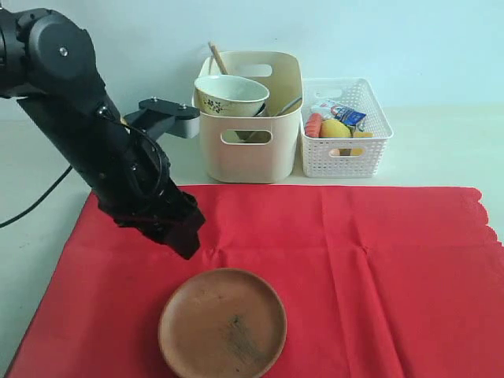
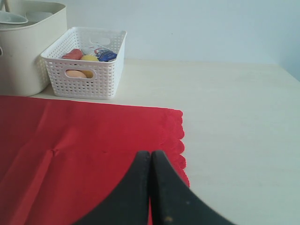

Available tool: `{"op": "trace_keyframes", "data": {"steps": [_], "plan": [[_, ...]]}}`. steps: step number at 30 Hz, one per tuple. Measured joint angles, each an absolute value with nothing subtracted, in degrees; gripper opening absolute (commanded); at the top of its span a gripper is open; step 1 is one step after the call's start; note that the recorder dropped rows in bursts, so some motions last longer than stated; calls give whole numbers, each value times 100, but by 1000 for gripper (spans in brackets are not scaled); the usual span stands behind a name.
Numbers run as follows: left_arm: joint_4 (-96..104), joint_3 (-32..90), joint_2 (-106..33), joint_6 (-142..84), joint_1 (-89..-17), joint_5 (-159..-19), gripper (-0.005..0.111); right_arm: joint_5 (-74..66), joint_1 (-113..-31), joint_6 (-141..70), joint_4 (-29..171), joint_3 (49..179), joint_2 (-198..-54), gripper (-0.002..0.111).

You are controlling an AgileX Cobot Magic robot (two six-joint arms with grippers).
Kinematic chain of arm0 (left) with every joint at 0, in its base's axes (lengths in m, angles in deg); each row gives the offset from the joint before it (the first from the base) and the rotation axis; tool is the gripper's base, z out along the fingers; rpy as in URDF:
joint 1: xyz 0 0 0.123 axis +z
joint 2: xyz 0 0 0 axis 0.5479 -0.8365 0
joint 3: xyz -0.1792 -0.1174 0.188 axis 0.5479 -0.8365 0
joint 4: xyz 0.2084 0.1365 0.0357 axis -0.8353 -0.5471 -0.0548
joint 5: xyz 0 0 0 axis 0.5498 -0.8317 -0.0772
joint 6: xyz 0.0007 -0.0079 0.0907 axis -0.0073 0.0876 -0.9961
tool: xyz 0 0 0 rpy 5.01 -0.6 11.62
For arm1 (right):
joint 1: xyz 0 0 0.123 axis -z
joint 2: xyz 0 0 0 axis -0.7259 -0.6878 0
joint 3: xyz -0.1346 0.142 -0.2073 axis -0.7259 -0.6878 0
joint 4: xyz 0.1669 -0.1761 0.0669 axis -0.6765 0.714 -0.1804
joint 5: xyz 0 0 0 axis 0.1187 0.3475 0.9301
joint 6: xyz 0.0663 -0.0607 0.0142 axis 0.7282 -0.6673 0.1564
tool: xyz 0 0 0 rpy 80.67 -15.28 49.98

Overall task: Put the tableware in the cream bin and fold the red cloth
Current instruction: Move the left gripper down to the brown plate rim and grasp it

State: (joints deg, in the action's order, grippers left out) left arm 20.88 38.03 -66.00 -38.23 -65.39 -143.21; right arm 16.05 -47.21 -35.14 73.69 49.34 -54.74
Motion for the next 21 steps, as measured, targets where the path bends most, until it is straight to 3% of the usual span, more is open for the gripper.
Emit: {"op": "trace_keyframes", "data": {"steps": [21], "plan": [[3103, 3015, -7024, -4710, -6256, -13683, 62, 1605, -4721, -3514, 7369, 4934, -5474, 0]]}}
